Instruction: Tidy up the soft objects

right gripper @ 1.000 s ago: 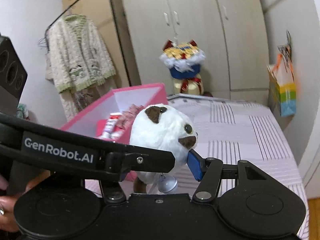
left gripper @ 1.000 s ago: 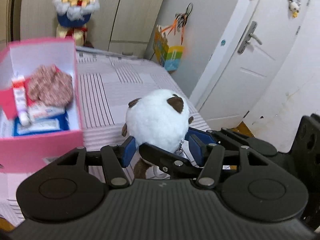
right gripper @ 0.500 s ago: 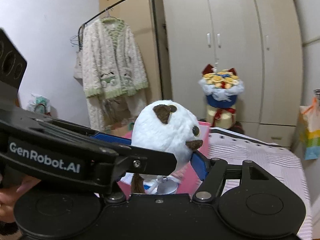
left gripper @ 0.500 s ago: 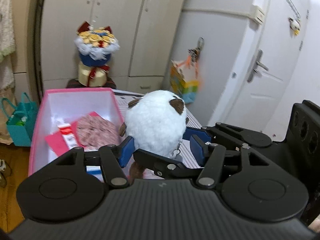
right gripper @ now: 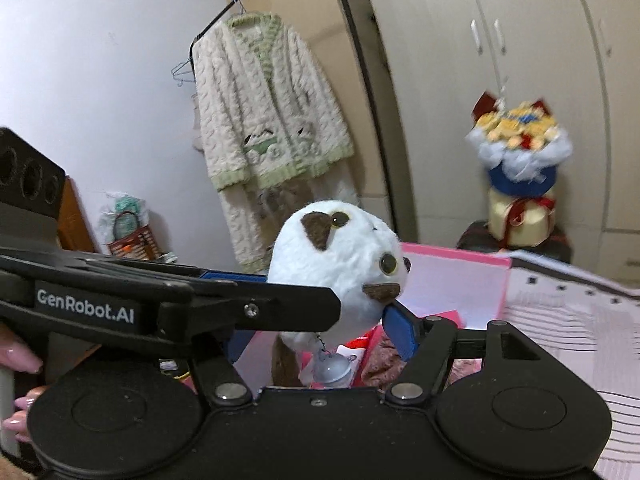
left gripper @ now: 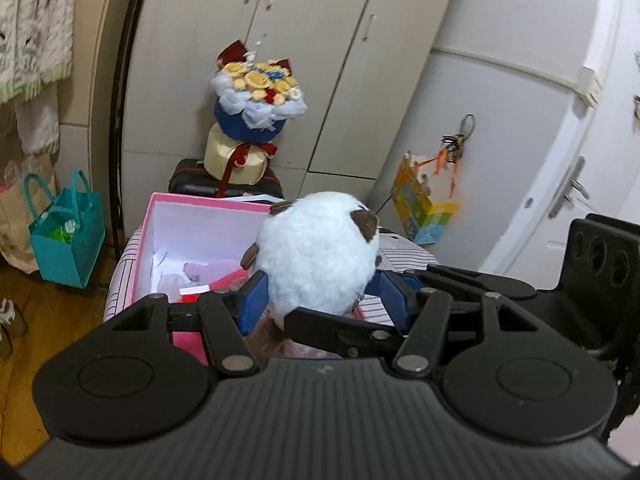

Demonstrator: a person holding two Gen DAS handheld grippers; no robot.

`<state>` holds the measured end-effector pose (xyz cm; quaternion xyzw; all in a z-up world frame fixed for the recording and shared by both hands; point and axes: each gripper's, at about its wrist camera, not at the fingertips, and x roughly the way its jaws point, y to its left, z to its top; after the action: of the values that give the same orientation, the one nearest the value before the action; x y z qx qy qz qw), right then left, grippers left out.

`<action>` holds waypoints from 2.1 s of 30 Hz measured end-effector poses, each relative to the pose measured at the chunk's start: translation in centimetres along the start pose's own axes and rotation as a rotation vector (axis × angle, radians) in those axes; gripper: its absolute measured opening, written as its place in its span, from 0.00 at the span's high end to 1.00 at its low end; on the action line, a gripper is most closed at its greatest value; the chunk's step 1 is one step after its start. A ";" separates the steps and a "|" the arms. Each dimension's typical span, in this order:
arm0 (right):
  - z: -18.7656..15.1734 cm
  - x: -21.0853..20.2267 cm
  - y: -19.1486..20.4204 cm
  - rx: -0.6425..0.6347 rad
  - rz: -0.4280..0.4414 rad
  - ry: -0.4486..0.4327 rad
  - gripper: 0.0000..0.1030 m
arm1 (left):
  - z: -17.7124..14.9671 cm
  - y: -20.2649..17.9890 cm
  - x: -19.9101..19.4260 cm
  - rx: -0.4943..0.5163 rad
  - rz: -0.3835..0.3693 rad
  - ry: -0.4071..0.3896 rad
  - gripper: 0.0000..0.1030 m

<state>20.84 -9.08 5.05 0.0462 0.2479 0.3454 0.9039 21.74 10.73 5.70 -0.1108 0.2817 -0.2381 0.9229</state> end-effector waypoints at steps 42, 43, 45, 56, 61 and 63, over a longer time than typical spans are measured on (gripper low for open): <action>-4.3 -8.0 1.2 -0.103 -0.278 -0.057 0.18 | -5.3 -4.5 -5.5 0.127 0.184 -0.131 0.32; -4.4 -8.5 1.3 -0.098 -0.284 -0.061 0.15 | -5.4 -5.0 -5.9 0.134 0.189 -0.135 0.31; -4.6 -9.6 1.4 -0.082 -0.301 -0.066 0.15 | -5.7 -5.8 -6.6 0.150 0.197 -0.144 0.27; -6.1 -15.2 1.9 -0.057 -0.445 -0.100 0.01 | -8.3 -9.3 -9.5 0.195 0.177 -0.196 0.00; -6.2 -17.8 3.2 -0.061 -0.547 -0.095 0.00 | -8.7 -10.4 -9.4 0.191 0.258 -0.149 0.00; -6.7 -19.0 3.7 -0.039 -0.574 -0.127 0.00 | -9.2 -11.0 -9.4 0.199 0.311 -0.139 0.00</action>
<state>3.27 -19.21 8.04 -0.0218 0.1872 0.0769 0.9791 5.53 5.32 6.33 0.0098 0.2062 -0.1112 0.9721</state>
